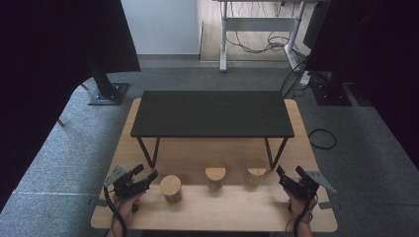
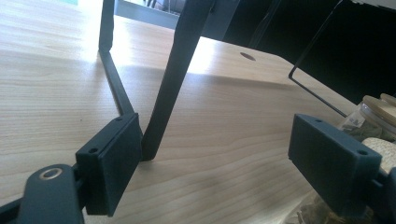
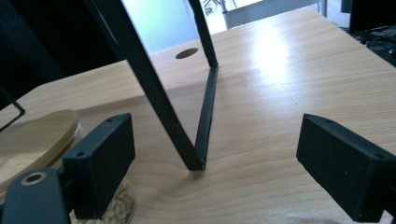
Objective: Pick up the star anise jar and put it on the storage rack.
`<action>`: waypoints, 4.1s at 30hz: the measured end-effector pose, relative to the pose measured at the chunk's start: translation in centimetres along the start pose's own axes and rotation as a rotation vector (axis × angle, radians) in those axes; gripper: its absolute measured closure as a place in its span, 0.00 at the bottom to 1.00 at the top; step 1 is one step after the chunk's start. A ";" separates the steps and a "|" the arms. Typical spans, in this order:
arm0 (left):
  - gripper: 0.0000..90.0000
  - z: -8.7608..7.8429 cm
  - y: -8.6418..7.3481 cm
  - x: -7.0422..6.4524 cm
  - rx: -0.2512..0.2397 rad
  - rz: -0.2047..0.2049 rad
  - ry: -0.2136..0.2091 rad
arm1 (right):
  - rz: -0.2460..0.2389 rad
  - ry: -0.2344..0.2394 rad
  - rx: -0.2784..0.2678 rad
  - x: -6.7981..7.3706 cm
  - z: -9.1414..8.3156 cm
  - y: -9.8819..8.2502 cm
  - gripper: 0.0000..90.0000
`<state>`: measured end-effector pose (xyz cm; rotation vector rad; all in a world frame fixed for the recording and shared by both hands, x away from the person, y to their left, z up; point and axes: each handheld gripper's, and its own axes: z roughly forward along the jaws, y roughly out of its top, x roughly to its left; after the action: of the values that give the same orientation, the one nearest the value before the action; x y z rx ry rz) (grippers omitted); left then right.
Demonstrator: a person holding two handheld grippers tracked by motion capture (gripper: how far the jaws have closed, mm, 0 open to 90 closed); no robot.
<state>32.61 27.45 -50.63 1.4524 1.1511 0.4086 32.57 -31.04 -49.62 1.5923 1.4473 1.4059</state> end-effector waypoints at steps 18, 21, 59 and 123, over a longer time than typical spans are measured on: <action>0.19 0.1 0.0 0.1 0.000 -0.008 -0.029 | -0.066 -0.044 -0.006 0.7 -0.1 -0.1 0.13; 0.19 0.1 0.0 0.1 0.000 -0.005 -0.025 | -0.047 -0.022 -0.011 0.4 0.0 0.0 0.12; 0.17 -6.0 -1.0 -2.9 0.056 0.103 -0.148 | -0.033 -0.043 -0.025 0.2 0.1 0.1 0.12; 0.17 0.3 -2.3 -7.9 0.250 0.320 -0.176 | -0.061 -0.027 -0.004 0.4 0.2 0.1 0.12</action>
<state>28.33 20.45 -50.00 1.8634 0.8514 0.3560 32.71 -30.60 -49.49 1.5455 1.4640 1.3469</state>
